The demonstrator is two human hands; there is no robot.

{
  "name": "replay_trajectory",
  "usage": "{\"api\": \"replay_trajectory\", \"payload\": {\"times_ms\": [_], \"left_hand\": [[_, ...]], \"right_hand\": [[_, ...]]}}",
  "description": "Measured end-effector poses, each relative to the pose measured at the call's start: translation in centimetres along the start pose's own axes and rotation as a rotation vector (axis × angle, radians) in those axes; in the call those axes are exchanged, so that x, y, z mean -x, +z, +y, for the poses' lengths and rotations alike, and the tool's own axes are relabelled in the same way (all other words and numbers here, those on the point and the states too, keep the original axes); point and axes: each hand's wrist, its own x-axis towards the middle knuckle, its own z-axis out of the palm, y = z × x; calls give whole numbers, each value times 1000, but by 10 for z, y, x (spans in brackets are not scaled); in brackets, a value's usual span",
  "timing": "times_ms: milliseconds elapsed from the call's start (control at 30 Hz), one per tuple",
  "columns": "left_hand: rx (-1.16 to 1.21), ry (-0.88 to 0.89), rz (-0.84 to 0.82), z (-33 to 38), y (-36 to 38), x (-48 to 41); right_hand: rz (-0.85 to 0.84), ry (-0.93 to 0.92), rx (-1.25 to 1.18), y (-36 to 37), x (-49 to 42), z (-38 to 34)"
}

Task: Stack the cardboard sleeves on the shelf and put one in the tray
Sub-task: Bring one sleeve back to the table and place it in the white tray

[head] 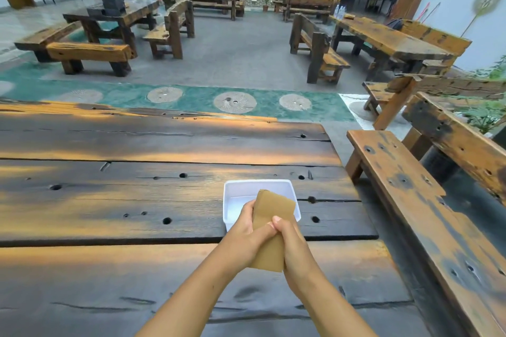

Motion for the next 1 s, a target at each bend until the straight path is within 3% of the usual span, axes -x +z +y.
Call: {"api": "replay_trajectory", "payload": {"times_ms": [300,367,567,633,733,800,867,1000], "left_hand": [[-539,16,-336,32,-39,-9],[-628,4,-296,38,-42,-13],[-601,-4,-8,38,-41,-18],[-519,32,158,26,-31,-14],[74,25,361,0,-10,-9],[386,23,365,-14,-4,-11],[428,15,293,-15,-3,-13],[264,-35,244,-9,-7,-13]], "right_hand": [[-337,-63,562,-47,-13,-52],[-320,-91,479,-46,-16,-52],[-132,-170,242,-43,-21,-29],[-68,-200,197,-41,-21,-23],[-22,-233,156,-39,-23,-20],[0,-235,122,-38,-24,-20],[1,-227,101,-39,-24,-17],[-30,-201,89,-40,-18,-11]]}}
